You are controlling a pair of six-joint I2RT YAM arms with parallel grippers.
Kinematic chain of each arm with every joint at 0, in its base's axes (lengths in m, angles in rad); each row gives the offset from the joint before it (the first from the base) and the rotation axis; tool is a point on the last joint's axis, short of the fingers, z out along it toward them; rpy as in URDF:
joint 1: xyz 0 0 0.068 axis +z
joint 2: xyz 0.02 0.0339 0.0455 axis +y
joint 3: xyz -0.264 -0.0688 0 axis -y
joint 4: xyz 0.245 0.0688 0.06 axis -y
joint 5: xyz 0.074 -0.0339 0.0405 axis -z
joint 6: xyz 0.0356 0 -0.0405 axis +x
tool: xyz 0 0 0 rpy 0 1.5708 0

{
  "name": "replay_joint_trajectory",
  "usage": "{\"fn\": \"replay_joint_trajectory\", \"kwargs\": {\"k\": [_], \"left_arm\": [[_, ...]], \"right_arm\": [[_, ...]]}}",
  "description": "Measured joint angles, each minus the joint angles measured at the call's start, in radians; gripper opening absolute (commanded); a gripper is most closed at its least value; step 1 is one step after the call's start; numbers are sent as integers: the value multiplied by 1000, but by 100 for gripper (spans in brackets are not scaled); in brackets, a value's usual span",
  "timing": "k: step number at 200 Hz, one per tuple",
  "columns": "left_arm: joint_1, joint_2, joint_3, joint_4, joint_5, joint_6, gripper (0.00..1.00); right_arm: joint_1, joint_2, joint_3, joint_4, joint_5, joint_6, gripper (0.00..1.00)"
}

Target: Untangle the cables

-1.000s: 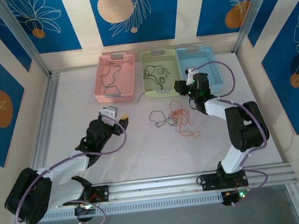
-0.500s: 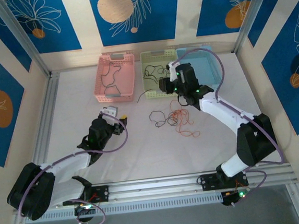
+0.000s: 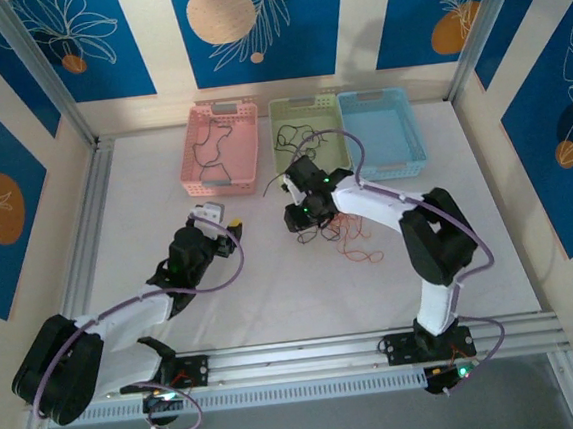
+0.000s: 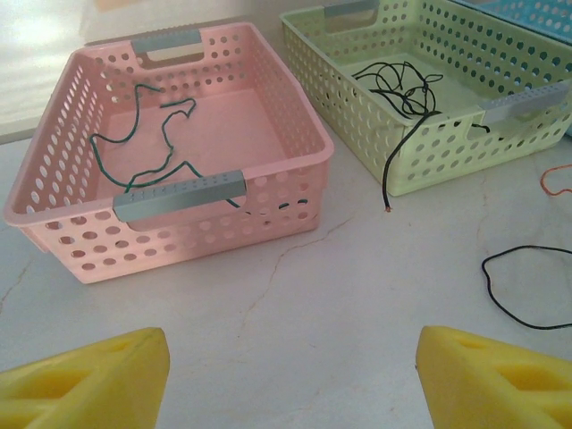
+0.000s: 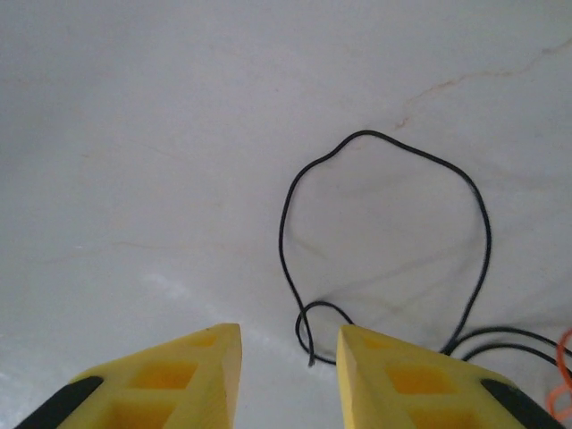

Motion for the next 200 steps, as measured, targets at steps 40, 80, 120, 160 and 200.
{"fn": "replay_joint_trajectory", "kwargs": {"k": [40, 80, 120, 160, 200], "left_arm": [[0, -2, 0, 0, 0, 0, 73], [0, -2, 0, 0, 0, 0, 73], [0, -2, 0, 0, 0, 0, 73], [0, -2, 0, 0, 0, 0, 73], [0, -11, -8, 9, 21, -2, 73]], "right_arm": [[1, 127, 90, -54, 0, -31, 36], [8, 183, 124, -101, -6, -71, 34], [15, 203, 141, -129, -10, -104, 16], [24, 191, 145, -114, -10, -135, 2], [84, -43, 124, -29, -24, -203, 0]]}}
